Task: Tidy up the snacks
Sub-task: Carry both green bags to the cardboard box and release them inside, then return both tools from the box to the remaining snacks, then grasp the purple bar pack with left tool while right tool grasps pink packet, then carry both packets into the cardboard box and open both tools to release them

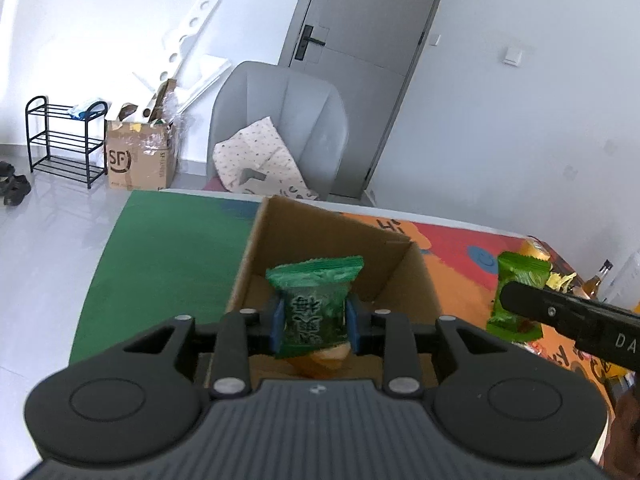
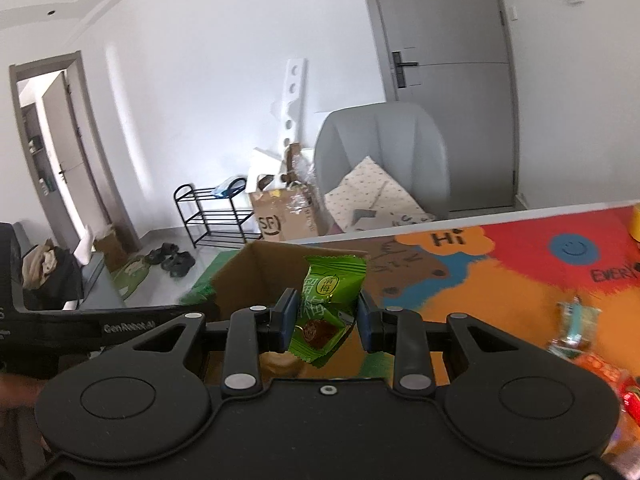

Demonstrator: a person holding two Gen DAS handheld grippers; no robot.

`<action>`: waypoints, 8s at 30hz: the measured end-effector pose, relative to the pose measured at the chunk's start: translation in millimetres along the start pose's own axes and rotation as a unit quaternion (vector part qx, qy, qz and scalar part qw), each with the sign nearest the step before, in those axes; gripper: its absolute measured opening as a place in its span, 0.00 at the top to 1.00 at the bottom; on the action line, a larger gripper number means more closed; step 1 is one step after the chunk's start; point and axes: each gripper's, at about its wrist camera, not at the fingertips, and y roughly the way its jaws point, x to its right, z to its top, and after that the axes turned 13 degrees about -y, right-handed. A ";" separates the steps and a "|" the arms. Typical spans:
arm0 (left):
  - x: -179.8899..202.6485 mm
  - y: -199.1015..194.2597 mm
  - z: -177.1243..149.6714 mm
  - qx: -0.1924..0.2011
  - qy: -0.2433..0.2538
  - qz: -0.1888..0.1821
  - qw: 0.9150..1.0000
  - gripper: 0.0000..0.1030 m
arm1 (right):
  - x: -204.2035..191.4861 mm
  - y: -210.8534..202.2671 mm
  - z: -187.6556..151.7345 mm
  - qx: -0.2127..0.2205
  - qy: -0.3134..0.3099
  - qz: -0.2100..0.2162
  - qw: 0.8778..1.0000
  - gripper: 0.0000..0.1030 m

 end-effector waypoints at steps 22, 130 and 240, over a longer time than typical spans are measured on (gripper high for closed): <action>4.4 -14.9 -0.4 0.023 0.001 0.007 1.000 0.14 | 1.8 3.3 -4.1 -0.005 0.021 0.017 1.000 0.42; 210.4 103.2 -166.8 -0.127 0.174 -0.073 0.974 0.17 | 184.6 -102.3 -176.0 -0.073 0.213 -0.124 0.966 0.19; 127.3 -4.8 -74.8 -0.002 0.149 -0.057 0.987 0.69 | 72.8 -56.2 -70.0 -0.004 0.029 -0.078 0.997 0.65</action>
